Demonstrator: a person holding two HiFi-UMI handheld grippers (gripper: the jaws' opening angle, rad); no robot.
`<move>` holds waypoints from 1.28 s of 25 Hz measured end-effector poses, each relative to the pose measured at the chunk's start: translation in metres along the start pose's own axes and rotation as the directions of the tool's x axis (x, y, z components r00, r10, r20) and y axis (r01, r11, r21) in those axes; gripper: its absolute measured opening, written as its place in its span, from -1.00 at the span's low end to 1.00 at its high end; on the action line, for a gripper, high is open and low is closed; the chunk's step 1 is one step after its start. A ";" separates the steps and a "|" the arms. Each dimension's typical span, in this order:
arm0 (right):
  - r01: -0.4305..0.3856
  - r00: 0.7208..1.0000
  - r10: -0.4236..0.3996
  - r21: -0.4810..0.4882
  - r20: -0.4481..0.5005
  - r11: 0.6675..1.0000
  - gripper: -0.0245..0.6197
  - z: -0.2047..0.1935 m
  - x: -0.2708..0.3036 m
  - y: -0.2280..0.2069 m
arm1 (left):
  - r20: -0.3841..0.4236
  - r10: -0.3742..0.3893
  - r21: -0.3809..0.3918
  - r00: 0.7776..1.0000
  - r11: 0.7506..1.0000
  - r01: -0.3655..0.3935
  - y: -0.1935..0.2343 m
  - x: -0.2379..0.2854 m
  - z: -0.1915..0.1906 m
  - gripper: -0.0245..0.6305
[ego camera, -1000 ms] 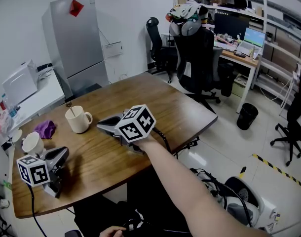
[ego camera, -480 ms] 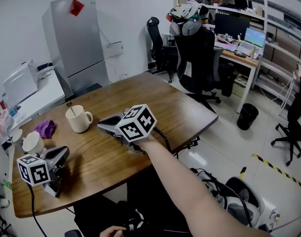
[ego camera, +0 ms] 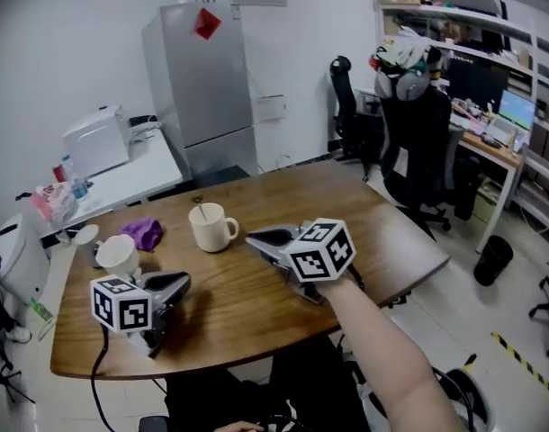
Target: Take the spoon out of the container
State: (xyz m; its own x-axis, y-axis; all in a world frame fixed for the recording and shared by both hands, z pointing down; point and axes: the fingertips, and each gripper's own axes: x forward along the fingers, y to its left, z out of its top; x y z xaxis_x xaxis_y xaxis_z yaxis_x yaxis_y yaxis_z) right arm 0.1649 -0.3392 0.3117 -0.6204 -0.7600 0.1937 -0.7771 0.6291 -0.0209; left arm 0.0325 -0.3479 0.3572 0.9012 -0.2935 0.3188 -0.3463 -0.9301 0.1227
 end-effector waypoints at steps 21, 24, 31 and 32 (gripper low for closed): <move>-0.017 0.898 -0.195 -0.474 -0.394 0.880 -0.82 0.091 0.124 -0.041 | 0.017 0.030 -0.003 0.999 1.000 -0.030 -0.008 -0.001 0.018 -0.85; -0.003 0.883 -0.222 -0.479 -0.414 0.878 -0.82 0.089 0.132 -0.045 | 0.018 0.032 -0.002 0.999 0.999 -0.032 -0.008 0.000 0.020 -0.85; 0.071 0.888 -0.241 -0.403 -0.390 0.913 -0.73 0.088 0.145 -0.054 | 0.018 0.030 0.000 0.999 1.000 -0.030 -0.008 0.001 0.020 -0.85; 0.086 0.889 -0.244 -0.382 -0.388 0.920 -0.67 0.088 0.148 -0.056 | 0.018 0.031 0.000 0.999 1.000 -0.031 -0.007 0.001 0.019 -0.85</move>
State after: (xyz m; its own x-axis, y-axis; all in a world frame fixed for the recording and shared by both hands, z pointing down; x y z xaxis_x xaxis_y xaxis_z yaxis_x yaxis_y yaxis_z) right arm 0.1070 -0.5010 0.2557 -0.3208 -0.7657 0.5574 -0.7281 0.5758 0.3719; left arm 0.0405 -0.3456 0.3383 0.8948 -0.3258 0.3052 -0.3736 -0.9208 0.1125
